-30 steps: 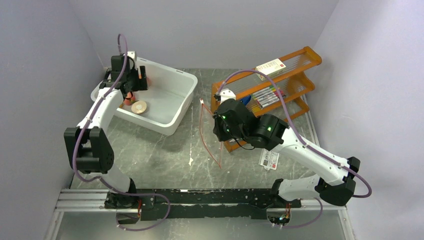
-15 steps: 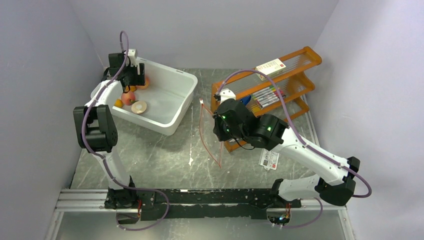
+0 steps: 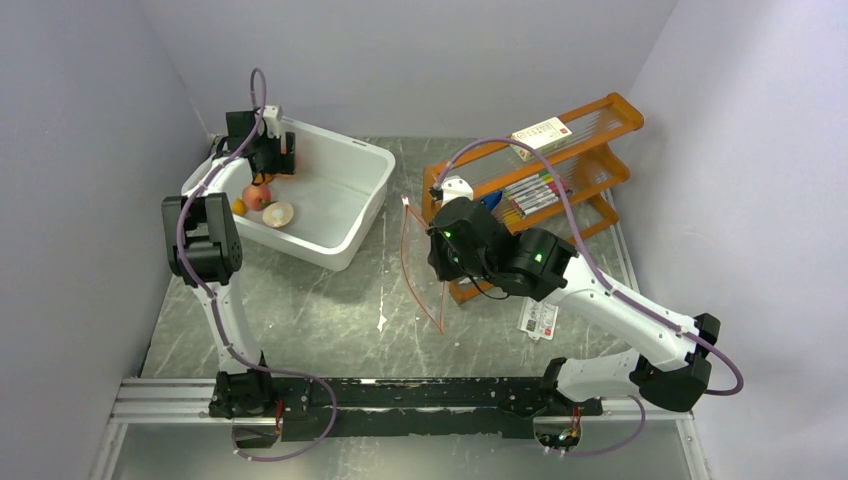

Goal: Place the food in the zip-top bag and seal the zipper

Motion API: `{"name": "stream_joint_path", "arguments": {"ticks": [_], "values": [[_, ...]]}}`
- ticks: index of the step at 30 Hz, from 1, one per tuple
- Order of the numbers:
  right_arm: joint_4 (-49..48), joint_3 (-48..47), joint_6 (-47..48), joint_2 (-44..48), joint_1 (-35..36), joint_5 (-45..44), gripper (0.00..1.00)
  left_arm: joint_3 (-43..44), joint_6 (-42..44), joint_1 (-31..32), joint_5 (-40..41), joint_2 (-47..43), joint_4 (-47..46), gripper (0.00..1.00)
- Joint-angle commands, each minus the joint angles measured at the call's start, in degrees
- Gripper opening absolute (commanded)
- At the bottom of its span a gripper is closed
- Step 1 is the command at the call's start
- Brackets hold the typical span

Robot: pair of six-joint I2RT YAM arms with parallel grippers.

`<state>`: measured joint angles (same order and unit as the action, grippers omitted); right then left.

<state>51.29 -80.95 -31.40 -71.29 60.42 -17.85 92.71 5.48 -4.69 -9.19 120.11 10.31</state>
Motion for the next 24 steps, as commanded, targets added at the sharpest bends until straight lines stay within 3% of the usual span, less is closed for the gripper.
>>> {"name": "stream_joint_path", "arguments": {"ticks": [1,24], "values": [[-1.10,-0.50,0.09,0.55,-0.05,-1.40,0.00,3.79,2.04,-0.49,0.33,1.75,-1.97,0.80],[-1.32,-0.52,0.12,1.24,-0.12,-2.59,0.00,10.62,2.09,-0.50,0.23,9.95,-1.80,0.84]]}}
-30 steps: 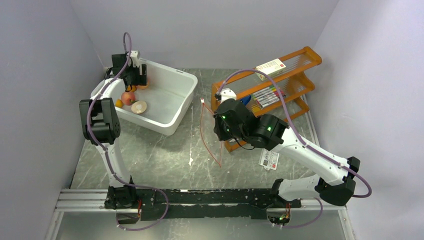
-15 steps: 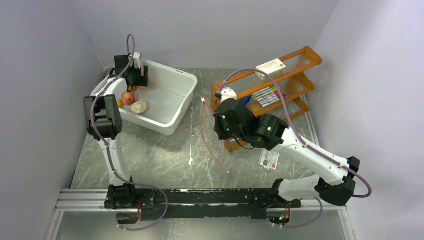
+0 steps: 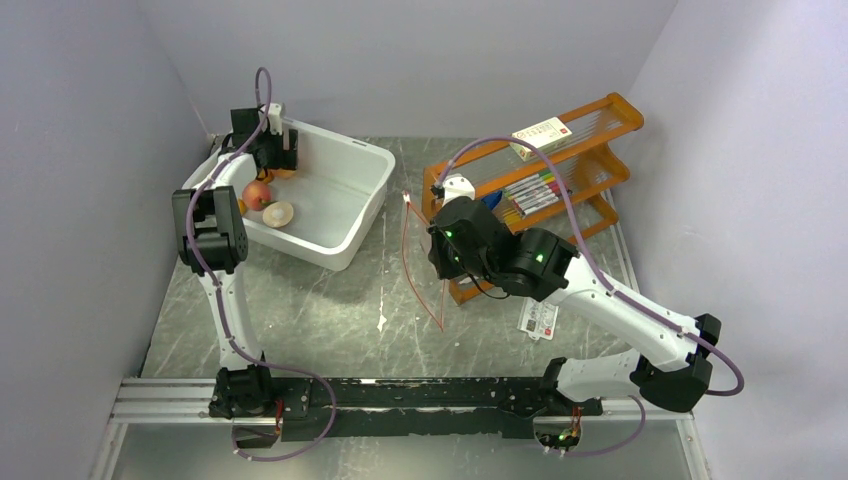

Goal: Place the food in the zip-top bag and seal the zipper

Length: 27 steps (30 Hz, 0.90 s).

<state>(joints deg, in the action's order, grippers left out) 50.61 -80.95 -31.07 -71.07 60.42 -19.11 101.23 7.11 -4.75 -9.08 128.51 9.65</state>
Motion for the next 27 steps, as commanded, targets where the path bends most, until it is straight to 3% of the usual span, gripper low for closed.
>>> {"name": "stream_joint_path", "arguments": {"ticks": [1,9,13,16,27], "values": [[-0.61,-0.53,-0.31,1.01,-0.13,-1.28,0.00,2.27,0.44,-0.39,0.18,1.77,-1.05,0.83],[-0.71,-0.23,-0.74,1.75,-0.10,-1.27,0.00,2.75,-0.20,-0.43,0.04,3.24,-1.61,0.80],[-0.47,-0.38,-1.03,1.99,-0.07,-1.20,0.00,2.00,-0.86,-0.43,-0.95,2.84,-2.52,0.68],[-0.29,-0.38,-0.94,2.02,-0.10,-1.46,0.00,-0.08,-0.96,-0.43,-1.89,0.98,-3.61,0.53],[-1.38,1.30,-1.86,2.53,-0.11,-0.12,0.00,-4.60,-5.11,-0.42,-2.18,-8.04,-2.33,0.53]]}}
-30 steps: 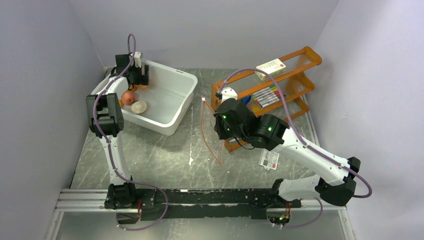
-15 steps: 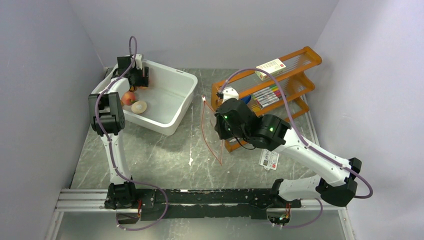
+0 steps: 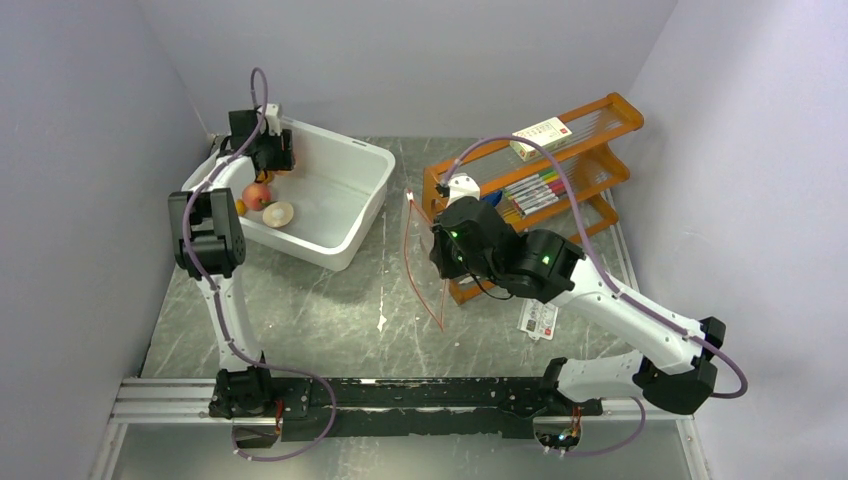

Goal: Place the food in the zip-top bag and seal the zipper

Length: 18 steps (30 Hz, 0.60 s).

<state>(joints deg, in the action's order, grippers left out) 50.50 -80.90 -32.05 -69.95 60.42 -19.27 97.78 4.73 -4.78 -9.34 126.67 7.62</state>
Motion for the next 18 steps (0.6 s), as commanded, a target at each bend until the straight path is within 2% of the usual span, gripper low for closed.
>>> {"name": "stream_joint_path", "arguments": {"ticks": [1,10,13,18], "values": [[-1.28,1.54,-1.06,1.43,-0.07,0.26,0.00,-1.43,-3.40,-0.41,-2.11,-7.17,0.24,0.53],[-1.04,1.72,-2.02,0.31,-0.15,4.06,0.00,-5.35,-9.65,-0.41,-5.33,-16.48,8.93,0.47],[1.04,0.58,-2.73,-1.76,-0.19,6.79,0.00,-7.19,-11.84,-0.41,-8.61,-21.03,11.90,0.46],[0.36,2.14,-3.52,-2.95,-0.22,8.22,0.00,-13.29,-14.38,-0.33,-18.65,-32.74,14.99,0.46]]}}
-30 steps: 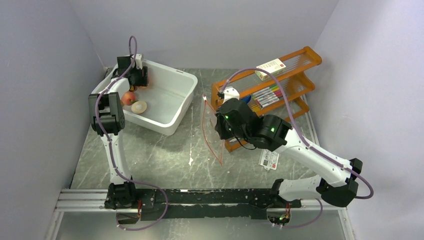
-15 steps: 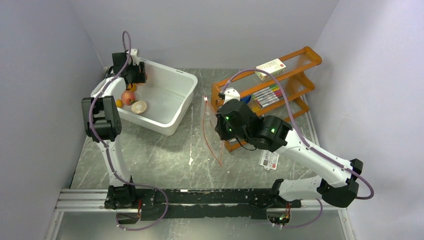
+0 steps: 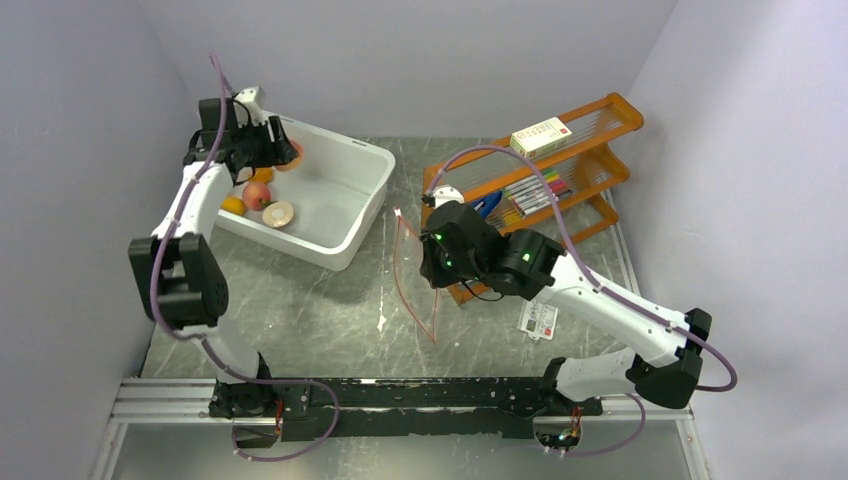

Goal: Place the food in the zip-top bag and seal the zipper

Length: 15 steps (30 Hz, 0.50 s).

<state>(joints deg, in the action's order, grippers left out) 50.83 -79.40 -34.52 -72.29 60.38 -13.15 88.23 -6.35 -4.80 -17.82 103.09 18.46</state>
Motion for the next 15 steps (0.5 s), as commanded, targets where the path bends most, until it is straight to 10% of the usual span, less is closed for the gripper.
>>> {"name": "stream_joint_path", "arguments": {"ticks": [1,15], "values": [[0.20,0.68,-1.22,-0.72,-0.12,1.98,0.00,-5.72,-3.62,-0.30,-12.46,-11.64,4.25,0.46],[-2.42,0.56,-5.08,-5.48,-0.42,3.52,0.00,-27.70,-9.79,0.71,-34.50,-40.42,6.55,0.48]]}}
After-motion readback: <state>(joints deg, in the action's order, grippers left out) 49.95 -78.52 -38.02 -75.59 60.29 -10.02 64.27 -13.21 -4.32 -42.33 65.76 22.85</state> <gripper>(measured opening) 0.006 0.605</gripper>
